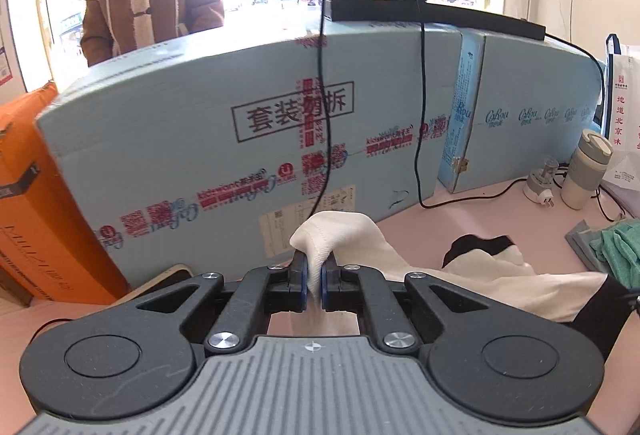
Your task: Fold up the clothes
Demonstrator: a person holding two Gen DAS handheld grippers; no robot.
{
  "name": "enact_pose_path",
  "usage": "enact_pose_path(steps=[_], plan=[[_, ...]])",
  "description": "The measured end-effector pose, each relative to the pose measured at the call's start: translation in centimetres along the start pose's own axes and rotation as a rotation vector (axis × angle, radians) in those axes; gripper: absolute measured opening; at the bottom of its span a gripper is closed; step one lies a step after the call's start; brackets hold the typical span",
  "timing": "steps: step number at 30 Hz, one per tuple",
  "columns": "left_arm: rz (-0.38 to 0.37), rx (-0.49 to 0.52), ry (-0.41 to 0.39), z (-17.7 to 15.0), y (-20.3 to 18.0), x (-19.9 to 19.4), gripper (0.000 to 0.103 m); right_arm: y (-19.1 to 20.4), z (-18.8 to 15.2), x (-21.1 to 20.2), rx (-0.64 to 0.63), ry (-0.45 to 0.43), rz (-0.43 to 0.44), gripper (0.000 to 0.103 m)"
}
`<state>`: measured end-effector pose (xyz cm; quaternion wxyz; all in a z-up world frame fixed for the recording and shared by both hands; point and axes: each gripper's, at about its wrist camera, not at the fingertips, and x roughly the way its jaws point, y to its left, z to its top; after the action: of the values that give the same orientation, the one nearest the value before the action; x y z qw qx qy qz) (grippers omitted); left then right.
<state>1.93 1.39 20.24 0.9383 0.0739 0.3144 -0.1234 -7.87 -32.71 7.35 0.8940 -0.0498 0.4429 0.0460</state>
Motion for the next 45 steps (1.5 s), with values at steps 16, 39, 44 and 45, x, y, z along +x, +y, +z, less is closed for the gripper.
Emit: enact_pose_path(steps=[16, 39, 44, 45], plan=[[0.087, -0.048, -0.194, 1.5, 3.9, -16.7, 0.006, 0.2, 9.6, -11.7, -0.164, -0.420, -0.077, 0.005], [0.107, -0.373, -0.251, -3.0, 9.3, -24.9, 0.011, 1.6, 17.6, -21.5, -0.214, -0.738, 0.155, 0.006], [0.265, -0.442, -0.071, -5.1, 10.4, -19.3, 0.046, 5.8, 21.0, -11.3, -0.268, -0.549, 0.187, 0.012], [0.272, -0.462, -0.066, -5.5, 10.7, -19.0, 0.056, 6.7, 21.4, -9.3, -0.269, -0.500, 0.160, 0.018]])
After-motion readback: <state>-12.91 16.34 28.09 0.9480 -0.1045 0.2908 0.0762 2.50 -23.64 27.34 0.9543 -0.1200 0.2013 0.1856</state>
